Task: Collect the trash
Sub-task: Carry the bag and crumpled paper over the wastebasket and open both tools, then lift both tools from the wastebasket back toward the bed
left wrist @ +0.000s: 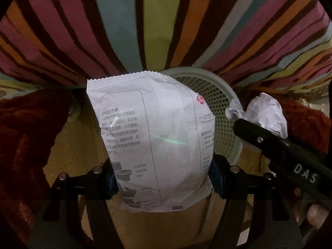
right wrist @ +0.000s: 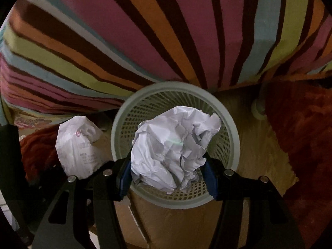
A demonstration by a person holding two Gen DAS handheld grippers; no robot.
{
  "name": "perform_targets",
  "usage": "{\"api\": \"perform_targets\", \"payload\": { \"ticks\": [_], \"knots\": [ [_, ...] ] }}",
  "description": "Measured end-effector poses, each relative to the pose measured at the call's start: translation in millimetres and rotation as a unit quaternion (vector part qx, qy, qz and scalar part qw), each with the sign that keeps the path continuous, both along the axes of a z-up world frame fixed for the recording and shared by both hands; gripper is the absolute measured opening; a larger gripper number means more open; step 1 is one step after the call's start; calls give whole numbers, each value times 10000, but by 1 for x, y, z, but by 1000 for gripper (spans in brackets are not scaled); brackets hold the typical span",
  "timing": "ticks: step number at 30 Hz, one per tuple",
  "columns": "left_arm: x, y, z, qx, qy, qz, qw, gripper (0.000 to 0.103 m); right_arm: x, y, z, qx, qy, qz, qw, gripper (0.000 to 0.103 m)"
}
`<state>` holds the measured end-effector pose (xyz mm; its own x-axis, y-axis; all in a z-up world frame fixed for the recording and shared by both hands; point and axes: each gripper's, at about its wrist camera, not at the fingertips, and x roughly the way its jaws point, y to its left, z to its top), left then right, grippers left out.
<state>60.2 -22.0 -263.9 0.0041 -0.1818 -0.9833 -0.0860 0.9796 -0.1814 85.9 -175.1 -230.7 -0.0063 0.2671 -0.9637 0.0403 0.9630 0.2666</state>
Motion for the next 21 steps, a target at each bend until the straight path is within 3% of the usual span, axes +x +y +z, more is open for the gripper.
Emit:
{"api": "perform_targets", "payload": {
  "ticks": [8, 10, 12, 13, 21],
  "knots": [
    [3, -12, -18, -46, 295, -184, 9994, 68, 4, 6, -21, -70, 307, 8, 9995, 57],
    [4, -13, -24, -62, 409, -197, 9989, 69, 3, 7, -26, -119, 421, -35, 9990, 62],
    [3, -15, -31, -4, 563, -255, 9981, 71, 3, 7, -35, -218, 547, -65, 9982, 80],
    [3, -16, -34, 34, 628, -280, 9976, 77, 3, 7, -39, -263, 616, -83, 9977, 81],
    [6, -16, -32, 66, 496, -289, 9983, 81, -1, 1, -42, -317, 697, -279, 9967, 82]
  ]
}}
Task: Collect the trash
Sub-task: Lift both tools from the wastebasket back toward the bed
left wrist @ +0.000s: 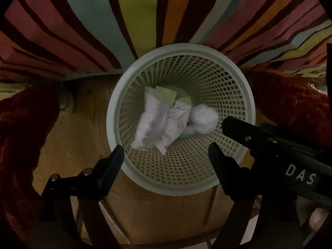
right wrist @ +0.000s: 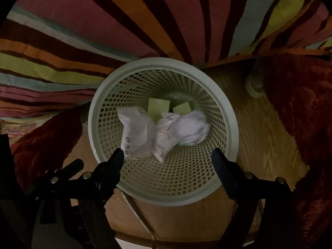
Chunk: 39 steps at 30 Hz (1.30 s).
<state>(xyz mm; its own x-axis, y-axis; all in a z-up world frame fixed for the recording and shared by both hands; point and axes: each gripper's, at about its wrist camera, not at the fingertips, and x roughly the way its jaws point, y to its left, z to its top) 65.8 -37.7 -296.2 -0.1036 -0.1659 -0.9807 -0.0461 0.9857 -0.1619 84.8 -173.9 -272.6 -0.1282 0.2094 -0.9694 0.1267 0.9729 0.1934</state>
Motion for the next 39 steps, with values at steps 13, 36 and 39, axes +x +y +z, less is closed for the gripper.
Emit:
{"api": "perform_targets", "payload": {
  "ticks": [13, 36, 39],
  "knots": [
    [-4, 13, 24, 115, -338, 128, 9993, 81, -6, 4, 19, -68, -413, 110, 9991, 82],
    [-16, 30, 123, 88, -1890, 192, 9818, 81, -16, -11, 148, -438, -2513, 54, 9669, 82],
    [-13, 37, 138, 107, -2156, 213, 9762, 81, -13, -15, 171, -453, -2963, -12, 9540, 82]
  ]
}}
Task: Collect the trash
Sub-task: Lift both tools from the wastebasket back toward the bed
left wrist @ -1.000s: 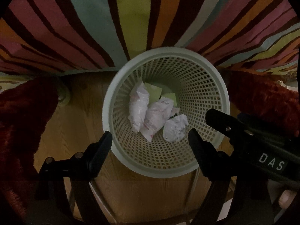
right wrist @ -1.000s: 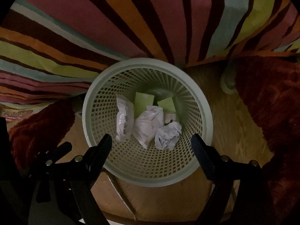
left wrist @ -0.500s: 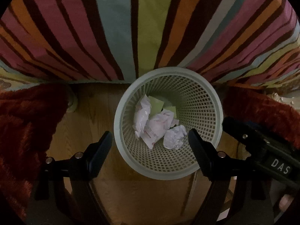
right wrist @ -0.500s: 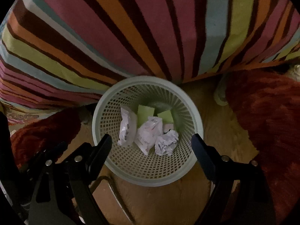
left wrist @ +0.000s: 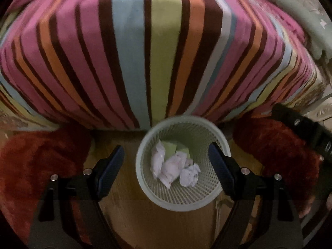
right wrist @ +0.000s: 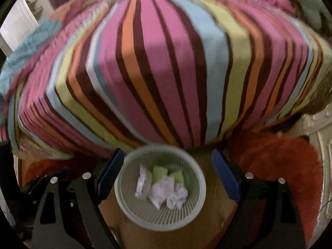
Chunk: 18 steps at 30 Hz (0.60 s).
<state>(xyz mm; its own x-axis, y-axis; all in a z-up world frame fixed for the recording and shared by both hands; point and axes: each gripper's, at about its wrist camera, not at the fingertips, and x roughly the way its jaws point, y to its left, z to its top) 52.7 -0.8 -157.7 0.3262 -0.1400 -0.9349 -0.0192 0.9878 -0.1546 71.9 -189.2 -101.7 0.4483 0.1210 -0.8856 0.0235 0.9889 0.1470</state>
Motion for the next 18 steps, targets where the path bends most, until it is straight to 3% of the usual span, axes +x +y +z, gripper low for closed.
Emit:
{"api": "perform_targets", "payload": {
  "ticks": [2, 6, 10, 11, 18],
  "knots": [
    [3, 6, 11, 9, -190, 80, 9998, 89, 4, -1, 13, 78, -280, 4, 9996, 82],
    [11, 15, 30, -258, -419, 142, 9987, 89, 14, 1, 39, 69, -785, 183, 9967, 82],
    [20, 18, 55, -212, -764, 193, 9967, 89, 25, 5, 64, -80, -1222, 329, 9919, 83],
    [24, 20, 62, -217, -857, 219, 9958, 89, 30, 5, 71, -106, -1333, 365, 9903, 96],
    [60, 31, 109, -229, -1439, 411, 9885, 89, 64, 4, 96, 173, -1686, 317, 9850, 96]
  ]
}}
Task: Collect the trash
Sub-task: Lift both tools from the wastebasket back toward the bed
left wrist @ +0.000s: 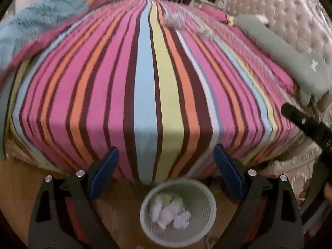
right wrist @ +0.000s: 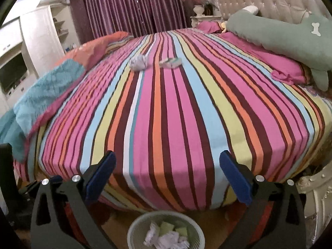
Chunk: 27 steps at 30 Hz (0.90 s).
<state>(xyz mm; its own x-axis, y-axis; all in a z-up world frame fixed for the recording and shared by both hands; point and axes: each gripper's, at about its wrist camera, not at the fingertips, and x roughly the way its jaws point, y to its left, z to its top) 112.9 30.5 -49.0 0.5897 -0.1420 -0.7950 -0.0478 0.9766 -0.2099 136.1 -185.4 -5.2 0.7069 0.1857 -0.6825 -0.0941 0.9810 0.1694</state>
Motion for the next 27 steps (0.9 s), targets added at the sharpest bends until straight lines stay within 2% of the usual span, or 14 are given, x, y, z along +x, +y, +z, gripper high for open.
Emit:
{"api": "perform_targets", "payload": {
  "ticks": [6, 11, 15, 16, 21, 27],
  "knots": [
    [46, 7, 25, 108, -346, 86, 9993, 90, 31, -2, 10, -54, -125, -34, 9999, 96],
    [85, 7, 35, 222, -475, 74, 9986, 90, 56, -2, 14, -132, -129, 21, 9998, 96],
    [115, 5, 36, 321, -522, 39, 9981, 90, 73, -1, 15, -235, -178, 66, 9995, 96],
    [121, 5, 36, 344, -517, 38, 9981, 92, 77, 0, 15, -249, -186, 64, 9995, 96],
    [156, 5, 34, 331, -505, 51, 9982, 94, 96, -2, 18, -277, -523, 4, 9982, 96],
    [192, 3, 32, 397, -539, 37, 9978, 94, 129, -5, 15, -265, -354, 48, 9990, 96]
  ]
}}
